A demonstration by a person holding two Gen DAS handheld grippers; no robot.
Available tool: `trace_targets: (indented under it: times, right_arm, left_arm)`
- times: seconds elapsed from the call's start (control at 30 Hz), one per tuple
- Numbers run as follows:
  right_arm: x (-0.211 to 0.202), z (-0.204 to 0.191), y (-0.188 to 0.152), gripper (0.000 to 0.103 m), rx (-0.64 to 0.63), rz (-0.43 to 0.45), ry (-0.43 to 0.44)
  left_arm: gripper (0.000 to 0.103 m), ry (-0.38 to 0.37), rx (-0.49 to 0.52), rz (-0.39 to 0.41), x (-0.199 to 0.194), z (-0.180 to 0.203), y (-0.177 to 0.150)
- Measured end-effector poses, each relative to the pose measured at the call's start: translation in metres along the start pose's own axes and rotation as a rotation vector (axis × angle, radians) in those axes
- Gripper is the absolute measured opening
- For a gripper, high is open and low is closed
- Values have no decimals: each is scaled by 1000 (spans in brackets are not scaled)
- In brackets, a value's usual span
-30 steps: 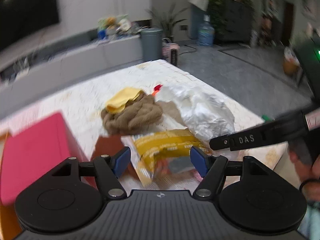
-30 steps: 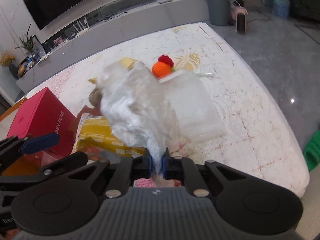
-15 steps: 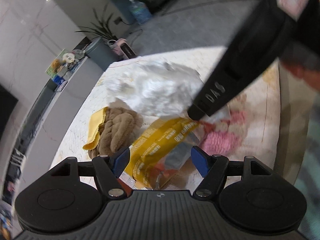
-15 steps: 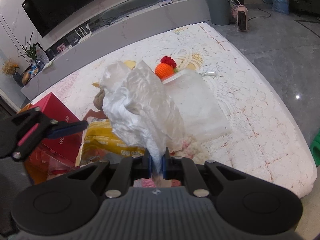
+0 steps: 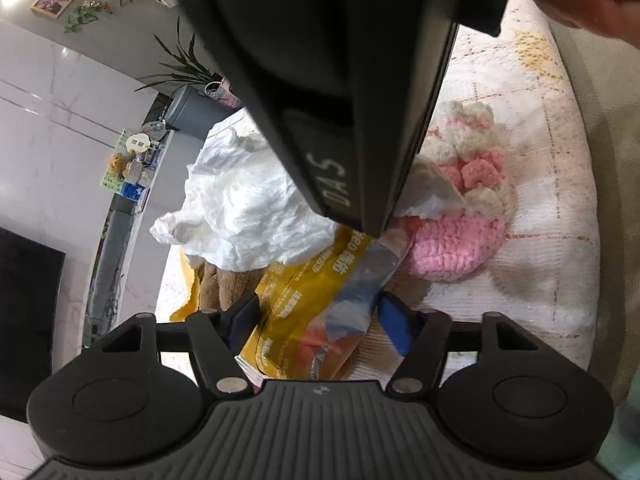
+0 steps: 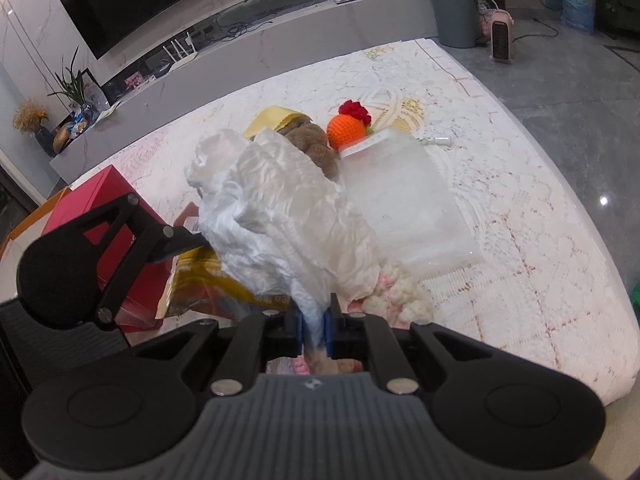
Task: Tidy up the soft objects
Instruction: 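Grasp the white plastic bag with the right gripper while the left gripper grasps the yellow snack bag, then carry both bags over the orange box and release them inside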
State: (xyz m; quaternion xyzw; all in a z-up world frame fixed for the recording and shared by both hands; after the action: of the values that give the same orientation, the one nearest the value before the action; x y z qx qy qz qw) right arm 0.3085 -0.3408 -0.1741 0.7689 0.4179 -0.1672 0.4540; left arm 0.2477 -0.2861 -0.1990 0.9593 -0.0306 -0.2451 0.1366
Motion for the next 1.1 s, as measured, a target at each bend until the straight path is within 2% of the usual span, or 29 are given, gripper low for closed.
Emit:
trace_targets:
  times: [0.17,0.33,0.4,0.53,0.63,0.83,1.1]
  right_arm:
    - [-1,-4,-1,8,-19,1,-8]
    - [-12,-3,1,8,-29,49,-44]
    - [-16,-4,2,8,-37,71,-65]
    - [-22,-8,0,7,-57,88,-92]
    - [-24,-16,-3,7,-82,96,-90]
    - [-42,-30,-10,6,-116,152,-59]
    - [-60,-60,-33,5,-147,159,-2]
  left_arm:
    - [63,9,-54,11,-7,-3,-4]
    - [46,42,-209,-3,-18,-21,-4]
    - [43,52,-288,-20,-22,-34,-8]
    - [39,59,-438,-37,-33,-57,-11]
    - [39,61,-513,-50,-44,-68,-13]
    - [38,42,-715,-77,-77,-86,-29]
    - [38,11,-949,-106,-115,-110,-61]
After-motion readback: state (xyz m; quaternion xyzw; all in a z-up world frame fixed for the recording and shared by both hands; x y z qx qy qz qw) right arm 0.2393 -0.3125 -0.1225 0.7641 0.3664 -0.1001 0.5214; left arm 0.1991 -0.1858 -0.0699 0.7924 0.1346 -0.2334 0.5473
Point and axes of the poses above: each gripper's, at about its wrist camera, not at the fingertips, and x roughly the way its jaws point, z to its right, y to its top, the point moved 8 cm from there along x, roughly the way its jaws point, and after that the axes turned 15 degrees about y, right-handed, at the moved point
